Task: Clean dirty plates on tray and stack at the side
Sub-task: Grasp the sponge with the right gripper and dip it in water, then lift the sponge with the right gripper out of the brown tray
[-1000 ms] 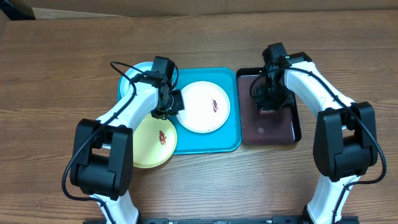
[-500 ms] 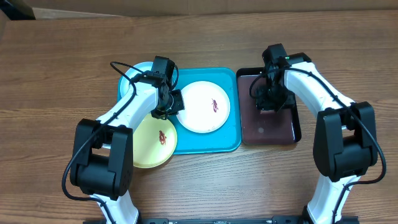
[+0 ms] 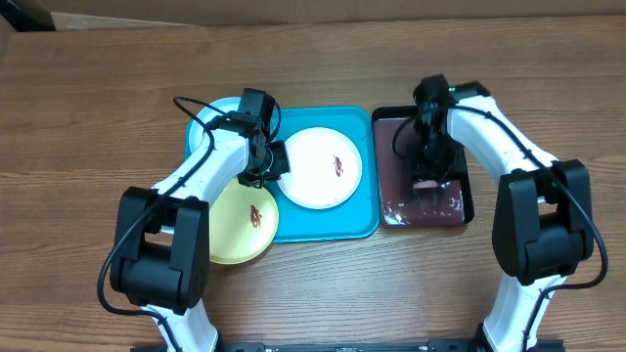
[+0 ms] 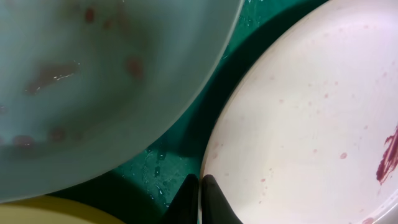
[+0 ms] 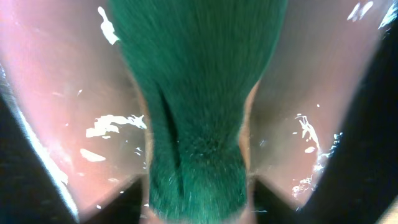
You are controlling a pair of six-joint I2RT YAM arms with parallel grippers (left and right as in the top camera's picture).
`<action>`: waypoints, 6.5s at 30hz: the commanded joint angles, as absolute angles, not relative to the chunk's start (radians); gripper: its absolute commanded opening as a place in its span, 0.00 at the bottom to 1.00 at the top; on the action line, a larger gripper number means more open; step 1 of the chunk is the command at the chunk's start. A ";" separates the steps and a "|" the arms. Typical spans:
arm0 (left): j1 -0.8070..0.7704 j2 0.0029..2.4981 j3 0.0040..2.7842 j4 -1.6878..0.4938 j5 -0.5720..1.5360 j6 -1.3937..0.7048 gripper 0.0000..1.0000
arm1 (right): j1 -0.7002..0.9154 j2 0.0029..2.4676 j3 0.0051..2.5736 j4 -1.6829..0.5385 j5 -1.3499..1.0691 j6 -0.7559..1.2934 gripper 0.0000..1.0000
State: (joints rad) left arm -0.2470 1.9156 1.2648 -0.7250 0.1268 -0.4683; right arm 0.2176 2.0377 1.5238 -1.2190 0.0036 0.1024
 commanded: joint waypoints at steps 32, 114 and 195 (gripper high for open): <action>-0.250 1.918 1.278 -0.722 0.131 -0.449 0.05 | 0.217 2.039 1.529 -1.029 -0.001 0.105 0.70; -0.252 1.918 1.278 -0.719 0.131 -0.449 0.04 | 0.223 1.913 1.568 -1.234 0.023 0.131 0.04; -0.300 1.946 1.279 -0.734 0.123 -0.535 0.04 | 0.293 1.914 1.572 -1.288 0.096 0.034 0.04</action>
State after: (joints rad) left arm -0.2951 1.9270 1.2671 -0.7361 0.1268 -0.4812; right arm 0.2642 1.9419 1.5448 -1.2797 -0.0040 0.0296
